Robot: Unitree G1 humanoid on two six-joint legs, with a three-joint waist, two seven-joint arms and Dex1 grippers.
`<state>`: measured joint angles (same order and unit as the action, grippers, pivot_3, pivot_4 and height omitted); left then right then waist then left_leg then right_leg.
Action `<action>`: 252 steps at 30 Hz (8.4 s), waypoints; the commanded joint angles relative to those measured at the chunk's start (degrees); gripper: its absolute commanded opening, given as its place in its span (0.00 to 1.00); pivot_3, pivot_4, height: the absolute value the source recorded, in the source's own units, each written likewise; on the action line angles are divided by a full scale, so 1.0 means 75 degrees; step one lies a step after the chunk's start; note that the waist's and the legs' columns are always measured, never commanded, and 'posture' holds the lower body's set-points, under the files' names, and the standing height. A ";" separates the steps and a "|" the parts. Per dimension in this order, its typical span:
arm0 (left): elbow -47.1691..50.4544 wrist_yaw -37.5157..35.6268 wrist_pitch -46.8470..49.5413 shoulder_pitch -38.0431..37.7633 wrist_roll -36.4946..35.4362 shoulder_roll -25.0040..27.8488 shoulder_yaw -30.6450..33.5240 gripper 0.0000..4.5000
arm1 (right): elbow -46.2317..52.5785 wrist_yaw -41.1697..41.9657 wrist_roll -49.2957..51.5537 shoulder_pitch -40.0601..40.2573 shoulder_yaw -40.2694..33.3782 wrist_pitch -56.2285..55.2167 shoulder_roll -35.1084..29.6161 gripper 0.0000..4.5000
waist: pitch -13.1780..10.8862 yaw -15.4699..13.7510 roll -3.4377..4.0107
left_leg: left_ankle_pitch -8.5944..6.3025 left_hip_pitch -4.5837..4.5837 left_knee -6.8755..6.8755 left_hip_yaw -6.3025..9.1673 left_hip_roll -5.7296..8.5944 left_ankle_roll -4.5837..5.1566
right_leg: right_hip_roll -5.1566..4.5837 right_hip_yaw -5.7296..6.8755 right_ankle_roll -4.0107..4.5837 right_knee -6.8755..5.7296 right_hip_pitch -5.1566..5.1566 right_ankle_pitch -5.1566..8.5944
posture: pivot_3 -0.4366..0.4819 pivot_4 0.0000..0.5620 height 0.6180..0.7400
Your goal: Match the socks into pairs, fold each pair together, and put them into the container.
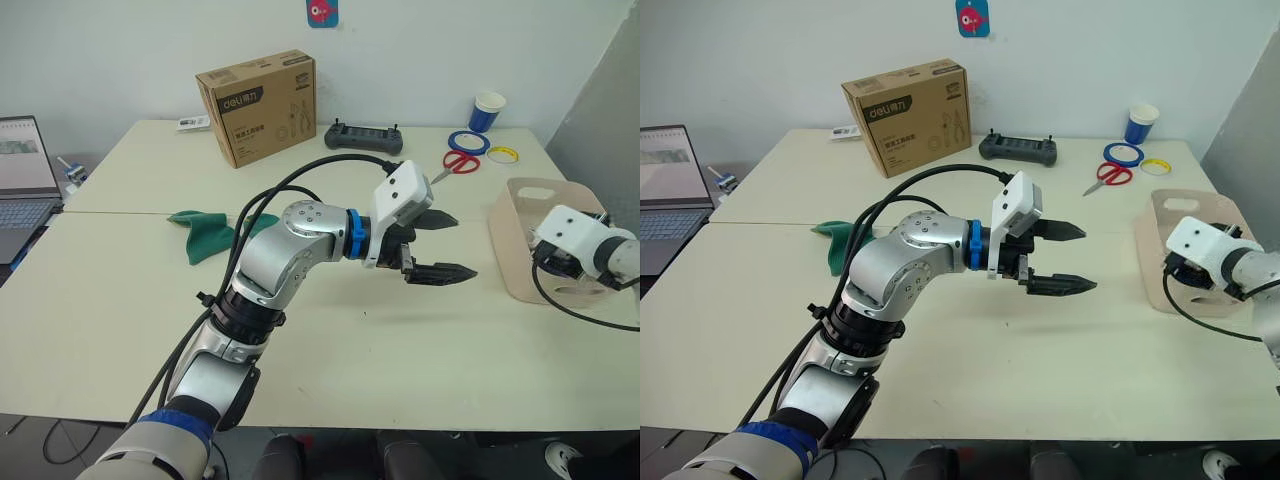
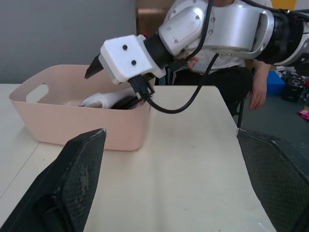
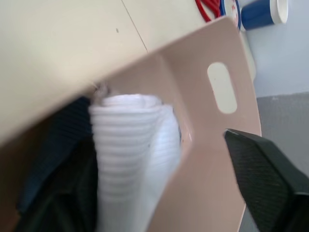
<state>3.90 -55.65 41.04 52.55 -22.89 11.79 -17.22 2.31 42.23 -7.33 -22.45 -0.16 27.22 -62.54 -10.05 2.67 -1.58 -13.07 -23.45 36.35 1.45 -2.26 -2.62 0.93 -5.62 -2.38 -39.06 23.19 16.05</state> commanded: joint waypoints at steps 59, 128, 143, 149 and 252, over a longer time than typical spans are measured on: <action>0.0289 0.1330 -0.3178 -0.8092 0.0003 0.3082 0.5246 1.00 | 0.5124 -0.1204 0.2780 0.3799 0.0017 0.0023 0.4245 0.99 | 0.0022 -0.0085 -0.0020 | -0.0005 -0.0023 0.0062 -0.0011 -0.0042 0.0001 | 0.0005 0.0017 0.0024 -0.0002 0.0007 -0.0003 | 0.48 0.27 0.86; 0.1832 0.1915 -0.2799 -0.8604 -0.0818 0.3165 0.5575 1.00 | 0.4373 0.0242 0.3164 0.0983 0.0738 0.1688 0.4114 1.00 | 0.0016 0.0157 -0.0031 | -0.0005 -0.0031 0.0043 -0.0002 -0.0049 0.0000 | 0.0013 0.0023 0.0055 0.0002 0.0027 -0.0012 | 0.48 0.27 0.86; -0.1385 0.3680 -0.2600 -0.4376 0.1121 0.2002 0.3078 1.00 | 0.5175 -0.0430 0.3781 0.1000 0.0200 0.2505 0.3615 1.00 | 0.0016 0.0019 -0.0048 | -0.0005 -0.0043 0.0048 0.0012 -0.0039 0.0001 | 0.0023 0.0027 0.0018 0.0006 0.0021 -0.0027 | 0.48 0.27 0.86; -0.2654 0.3809 -0.2243 -0.3341 0.1415 0.1610 0.2727 1.00 | 0.5290 -0.0613 0.3859 0.1065 0.0153 0.2662 0.3484 1.00 | 0.0015 0.0023 -0.0049 | -0.0005 -0.0044 0.0048 0.0015 -0.0041 0.0001 | 0.0026 0.0027 0.0017 0.0003 0.0021 -0.0028 | 0.48 0.27 0.86; -0.6653 -0.2390 -1.0857 -0.1047 0.4044 0.4436 0.0118 0.00 | 0.1886 -0.1534 -0.0456 0.1073 0.4207 -0.2414 0.4380 0.63 | 0.0015 -0.0102 -0.0059 | -0.0006 -0.0051 0.0076 0.0004 -0.0056 0.0006 | 0.0044 0.0021 0.0009 -0.0011 0.0027 -0.0026 | 0.48 0.27 0.86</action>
<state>-48.24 -73.01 -41.12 44.98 8.65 43.80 -17.59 15.54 30.94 -10.09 -14.48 33.65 10.53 -29.21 -9.94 1.91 -2.02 -13.11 -23.84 36.93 1.48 -2.67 -2.57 1.26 -5.46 -2.31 -39.14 23.39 15.86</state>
